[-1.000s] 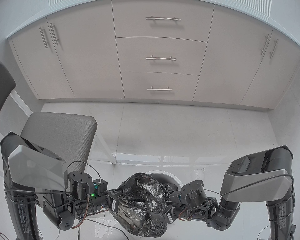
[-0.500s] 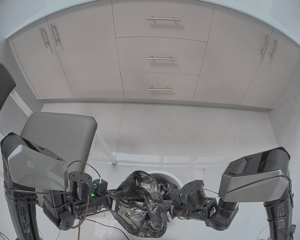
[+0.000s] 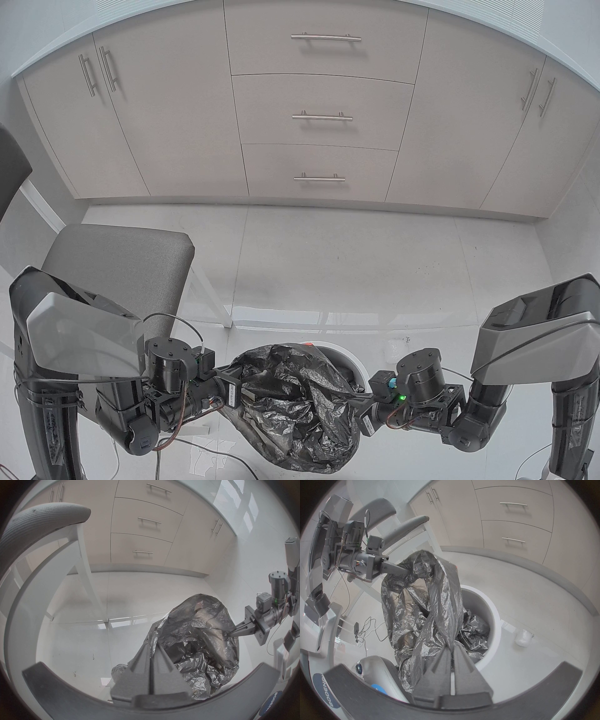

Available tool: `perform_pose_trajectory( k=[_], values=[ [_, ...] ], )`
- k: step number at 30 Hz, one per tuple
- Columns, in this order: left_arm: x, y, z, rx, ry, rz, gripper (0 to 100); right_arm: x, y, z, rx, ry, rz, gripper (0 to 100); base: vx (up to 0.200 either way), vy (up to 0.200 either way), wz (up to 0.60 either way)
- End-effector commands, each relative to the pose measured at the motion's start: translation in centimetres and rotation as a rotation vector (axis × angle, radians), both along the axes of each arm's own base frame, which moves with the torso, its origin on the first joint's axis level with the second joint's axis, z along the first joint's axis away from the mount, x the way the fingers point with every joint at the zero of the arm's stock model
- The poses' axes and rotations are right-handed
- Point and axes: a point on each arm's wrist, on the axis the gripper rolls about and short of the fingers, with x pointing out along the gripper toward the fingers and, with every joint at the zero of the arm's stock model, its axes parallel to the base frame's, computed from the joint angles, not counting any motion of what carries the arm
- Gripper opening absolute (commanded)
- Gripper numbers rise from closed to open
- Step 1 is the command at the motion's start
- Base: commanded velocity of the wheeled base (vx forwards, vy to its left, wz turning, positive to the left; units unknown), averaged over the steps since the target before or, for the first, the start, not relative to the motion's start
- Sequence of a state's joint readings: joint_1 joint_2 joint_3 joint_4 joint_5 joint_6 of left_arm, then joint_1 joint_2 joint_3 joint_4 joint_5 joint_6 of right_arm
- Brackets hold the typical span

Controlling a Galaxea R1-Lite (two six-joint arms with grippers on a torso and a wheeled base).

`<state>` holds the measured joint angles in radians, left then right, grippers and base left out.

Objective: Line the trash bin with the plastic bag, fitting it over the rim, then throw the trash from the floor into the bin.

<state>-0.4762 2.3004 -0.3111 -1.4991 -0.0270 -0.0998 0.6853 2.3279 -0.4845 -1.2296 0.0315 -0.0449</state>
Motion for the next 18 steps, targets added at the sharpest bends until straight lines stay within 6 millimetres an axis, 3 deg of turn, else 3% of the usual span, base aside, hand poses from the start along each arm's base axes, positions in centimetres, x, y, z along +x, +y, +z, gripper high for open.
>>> perform_pose_trajectory(
  k=[1, 9, 15, 18],
  values=[
    [0.1, -0.5, -0.8, 0.003, 0.017, -0.004, 0, -0.7, -1.6, 2.3, 0.010, -0.035, -0.017, 0, 0.000, 0.000, 0.00],
    [-0.3, -0.9, -1.1, 0.010, 0.031, -0.022, 0, -3.0, -3.9, 2.7, -0.043, 0.010, -0.022, 0, 0.000, 0.000, 0.00],
    [-0.5, -1.2, -1.2, 0.010, 0.036, -0.033, 0, -2.1, -5.6, 2.4, -0.050, 0.025, -0.091, 0, 0.000, 0.000, 0.00],
    [-0.5, -1.3, -1.1, 0.005, 0.033, -0.036, 0, -2.0, -5.5, 2.3, -0.041, 0.033, -0.085, 0, 0.000, 0.000, 0.00]
  ],
)
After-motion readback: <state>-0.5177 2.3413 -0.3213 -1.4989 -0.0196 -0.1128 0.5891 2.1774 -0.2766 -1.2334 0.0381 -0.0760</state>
